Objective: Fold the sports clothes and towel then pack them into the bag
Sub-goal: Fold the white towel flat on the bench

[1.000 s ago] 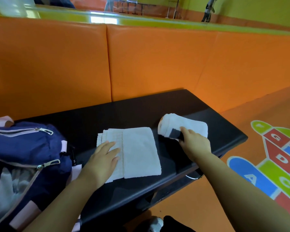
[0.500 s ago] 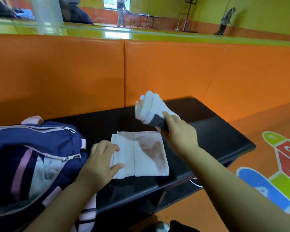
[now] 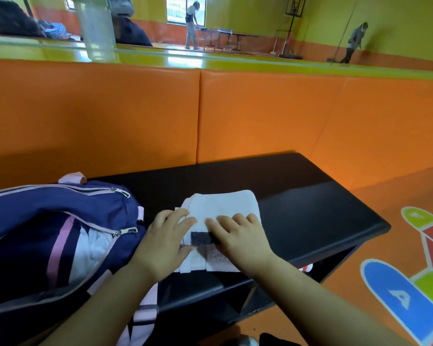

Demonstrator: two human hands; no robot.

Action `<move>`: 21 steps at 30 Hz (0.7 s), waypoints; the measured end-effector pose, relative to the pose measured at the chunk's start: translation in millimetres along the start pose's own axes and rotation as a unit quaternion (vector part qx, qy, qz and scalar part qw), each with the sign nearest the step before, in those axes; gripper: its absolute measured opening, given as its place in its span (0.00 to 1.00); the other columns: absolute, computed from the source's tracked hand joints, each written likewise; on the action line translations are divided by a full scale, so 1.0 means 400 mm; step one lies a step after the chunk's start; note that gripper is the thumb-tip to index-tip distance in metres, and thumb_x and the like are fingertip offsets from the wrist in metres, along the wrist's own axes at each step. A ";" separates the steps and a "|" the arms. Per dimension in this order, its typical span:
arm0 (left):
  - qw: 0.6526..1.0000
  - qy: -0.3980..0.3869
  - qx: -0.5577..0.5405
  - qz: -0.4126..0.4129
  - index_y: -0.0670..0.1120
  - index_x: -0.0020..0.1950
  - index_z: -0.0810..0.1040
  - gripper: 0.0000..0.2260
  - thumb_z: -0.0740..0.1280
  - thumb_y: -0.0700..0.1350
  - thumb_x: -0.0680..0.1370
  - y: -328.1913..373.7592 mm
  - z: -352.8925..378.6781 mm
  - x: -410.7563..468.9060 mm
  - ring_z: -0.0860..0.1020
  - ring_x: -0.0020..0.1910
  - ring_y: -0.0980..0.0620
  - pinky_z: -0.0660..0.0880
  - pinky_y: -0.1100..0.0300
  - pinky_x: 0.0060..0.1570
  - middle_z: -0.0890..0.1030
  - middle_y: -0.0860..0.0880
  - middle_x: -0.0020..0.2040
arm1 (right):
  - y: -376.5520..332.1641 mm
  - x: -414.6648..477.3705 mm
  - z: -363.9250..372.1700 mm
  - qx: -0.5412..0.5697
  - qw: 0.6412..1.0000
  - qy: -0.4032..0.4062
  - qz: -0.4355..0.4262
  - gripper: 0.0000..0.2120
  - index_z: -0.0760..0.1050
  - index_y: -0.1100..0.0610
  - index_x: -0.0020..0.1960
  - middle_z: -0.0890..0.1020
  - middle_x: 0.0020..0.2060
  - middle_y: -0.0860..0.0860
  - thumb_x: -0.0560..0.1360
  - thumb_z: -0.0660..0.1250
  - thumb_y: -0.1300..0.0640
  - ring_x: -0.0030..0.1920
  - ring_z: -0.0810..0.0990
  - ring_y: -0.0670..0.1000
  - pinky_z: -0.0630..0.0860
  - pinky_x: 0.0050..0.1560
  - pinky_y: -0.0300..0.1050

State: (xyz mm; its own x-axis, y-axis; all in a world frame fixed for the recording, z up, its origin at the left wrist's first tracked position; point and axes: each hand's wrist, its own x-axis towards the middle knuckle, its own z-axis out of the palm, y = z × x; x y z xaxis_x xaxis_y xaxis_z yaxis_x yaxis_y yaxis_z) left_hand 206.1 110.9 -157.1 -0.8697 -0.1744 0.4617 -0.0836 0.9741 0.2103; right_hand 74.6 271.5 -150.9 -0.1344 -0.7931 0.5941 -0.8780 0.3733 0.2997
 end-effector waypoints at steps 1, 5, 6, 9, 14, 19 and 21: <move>1.000 0.010 -0.004 0.013 0.49 0.59 0.74 0.22 0.75 0.48 0.66 -0.002 -0.001 -0.001 0.67 0.57 0.51 0.77 0.51 0.51 0.74 0.53 0.59 | -0.004 -0.002 -0.001 0.005 1.000 0.020 -0.003 0.14 0.78 0.52 0.52 0.76 0.34 0.47 0.67 0.68 0.58 0.28 0.66 0.52 0.54 0.32 0.45; 0.997 0.035 -0.014 0.064 0.47 0.53 0.74 0.15 0.60 0.48 0.68 -0.010 -0.014 -0.018 0.70 0.56 0.52 0.67 0.61 0.58 0.75 0.53 0.54 | -0.022 -0.013 -0.020 0.032 0.998 0.059 -0.017 0.10 0.78 0.52 0.52 0.79 0.39 0.46 0.71 0.65 0.58 0.31 0.70 0.52 0.61 0.30 0.45; 0.997 0.032 -0.019 0.075 0.46 0.51 0.74 0.14 0.61 0.47 0.67 -0.013 -0.016 -0.026 0.71 0.55 0.52 0.66 0.61 0.57 0.74 0.53 0.53 | -0.025 -0.022 -0.025 0.045 0.998 0.050 -0.021 0.10 0.78 0.52 0.53 0.80 0.41 0.46 0.71 0.66 0.57 0.33 0.72 0.52 0.65 0.31 0.45; 0.995 0.006 -0.043 0.089 0.47 0.48 0.72 0.13 0.63 0.46 0.65 -0.023 -0.008 -0.053 0.72 0.52 0.51 0.69 0.59 0.52 0.73 0.53 0.52 | -0.030 -0.066 -0.035 0.078 0.997 -0.012 -0.007 0.15 0.76 0.52 0.57 0.80 0.51 0.48 0.71 0.67 0.51 0.42 0.77 0.54 0.70 0.37 0.47; 0.994 -0.061 -0.056 0.077 0.47 0.47 0.71 0.12 0.63 0.45 0.64 -0.022 0.010 -0.068 0.71 0.58 0.49 0.76 0.54 0.51 0.77 0.49 0.60 | 0.002 -0.139 -0.037 0.107 0.986 -0.127 -0.015 0.34 0.65 0.51 0.71 0.72 0.65 0.55 0.68 0.68 0.43 0.63 0.70 0.56 0.64 0.57 0.50; 0.990 -0.126 -0.037 0.047 0.48 0.64 0.68 0.27 0.64 0.59 0.69 -0.018 0.017 -0.087 0.66 0.66 0.52 0.76 0.50 0.57 0.72 0.52 0.68 | 0.033 -0.135 -0.038 0.114 0.965 -0.236 -0.026 0.49 0.57 0.50 0.76 0.70 0.69 0.53 0.61 0.74 0.38 0.68 0.69 0.56 0.69 0.62 0.51; 0.985 -0.166 -0.018 0.048 0.48 0.70 0.64 0.37 0.65 0.67 0.67 -0.019 0.016 -0.090 0.63 0.70 0.52 0.69 0.52 0.64 0.68 0.51 0.71 | 0.037 -0.119 -0.036 0.141 0.957 -0.255 -0.011 0.52 0.59 0.50 0.75 0.72 0.67 0.52 0.57 0.77 0.39 0.66 0.72 0.55 0.71 0.60 0.51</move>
State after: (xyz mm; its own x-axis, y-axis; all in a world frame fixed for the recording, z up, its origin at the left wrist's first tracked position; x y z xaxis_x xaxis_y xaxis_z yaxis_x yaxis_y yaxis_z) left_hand 234.7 110.6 -180.9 -0.9845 -0.0191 0.1745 0.0188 0.9769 0.2128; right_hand 74.6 321.7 -164.1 -0.2584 -0.9575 0.1278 -0.9623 0.2668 0.0526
